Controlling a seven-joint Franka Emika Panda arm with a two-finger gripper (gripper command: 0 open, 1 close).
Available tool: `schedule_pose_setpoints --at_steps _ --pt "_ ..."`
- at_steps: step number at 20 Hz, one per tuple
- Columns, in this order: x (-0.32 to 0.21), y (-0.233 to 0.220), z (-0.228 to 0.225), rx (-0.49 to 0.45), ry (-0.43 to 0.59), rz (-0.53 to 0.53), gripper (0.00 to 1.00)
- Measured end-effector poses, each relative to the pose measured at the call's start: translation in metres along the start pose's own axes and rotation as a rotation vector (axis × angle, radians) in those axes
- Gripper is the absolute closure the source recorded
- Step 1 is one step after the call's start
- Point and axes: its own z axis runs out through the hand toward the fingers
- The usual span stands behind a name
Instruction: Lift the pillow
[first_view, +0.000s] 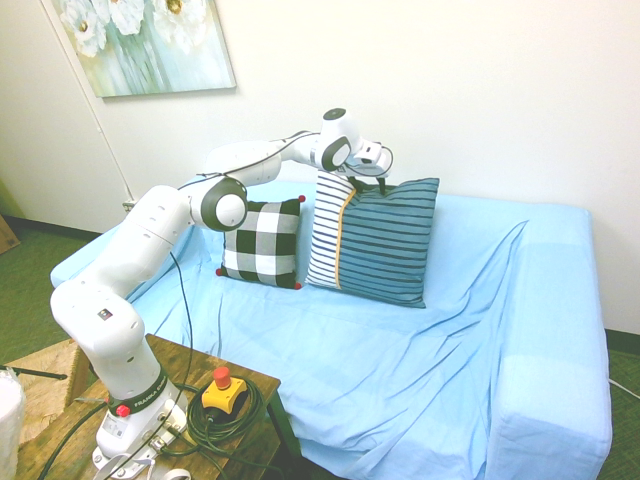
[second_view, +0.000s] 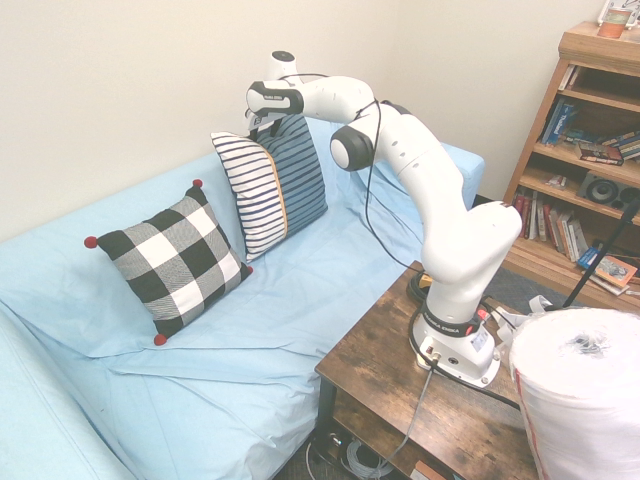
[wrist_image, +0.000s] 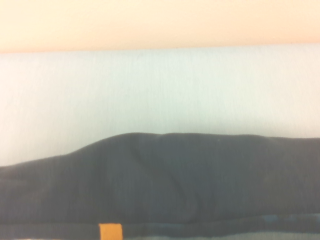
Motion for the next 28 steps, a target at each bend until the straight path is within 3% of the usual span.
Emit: schedule_pose_setpoints --at_steps 7,11,15,20,28 --pt "0.002 -0.010 -0.011 0.018 0.017 -0.004 0.00" --pt "0.000 -0.029 -0.043 0.034 0.026 -0.015 0.00" --pt "-0.021 -0.044 -0.073 -0.029 -0.024 -0.025 0.00" --pt "-0.066 -0.047 -0.071 -0.108 -0.136 -0.059 0.00" --pt "-0.137 -0.061 -0.122 -0.200 -0.174 -0.079 0.00"
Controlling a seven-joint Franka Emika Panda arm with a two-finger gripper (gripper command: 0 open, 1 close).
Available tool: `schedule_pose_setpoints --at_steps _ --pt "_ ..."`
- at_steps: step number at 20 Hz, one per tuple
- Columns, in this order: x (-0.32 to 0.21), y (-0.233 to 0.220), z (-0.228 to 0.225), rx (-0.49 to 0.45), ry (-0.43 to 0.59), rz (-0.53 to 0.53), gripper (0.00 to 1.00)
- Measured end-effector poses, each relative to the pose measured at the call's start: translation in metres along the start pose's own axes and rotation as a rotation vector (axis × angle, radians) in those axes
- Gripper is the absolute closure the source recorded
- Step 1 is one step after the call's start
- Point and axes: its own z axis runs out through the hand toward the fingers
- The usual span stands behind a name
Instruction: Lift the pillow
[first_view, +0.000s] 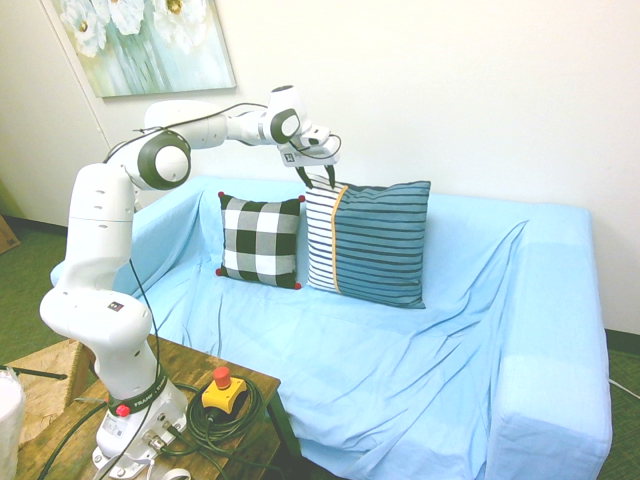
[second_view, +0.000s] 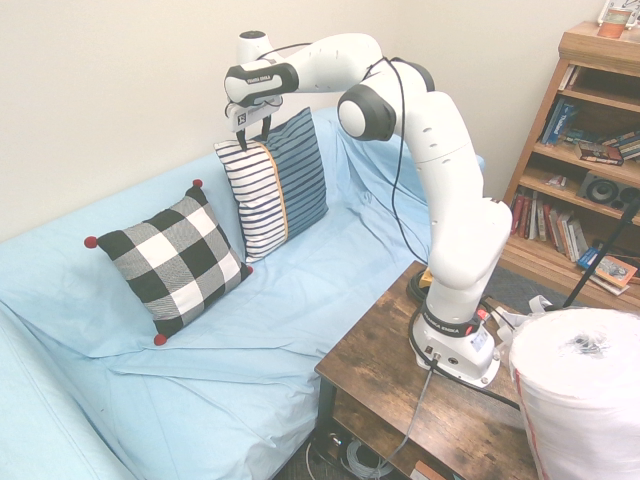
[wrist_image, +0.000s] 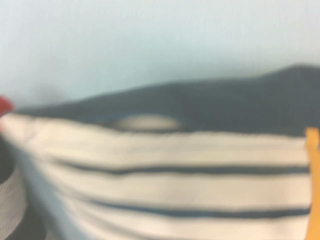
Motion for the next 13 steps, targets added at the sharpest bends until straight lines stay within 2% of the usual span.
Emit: schedule_pose_setpoints --at_steps 6,13 --pt "-0.073 0.013 -0.017 -0.051 -0.069 -0.002 0.00" --pt "-0.144 0.064 0.014 -0.088 -0.149 0.005 0.00"
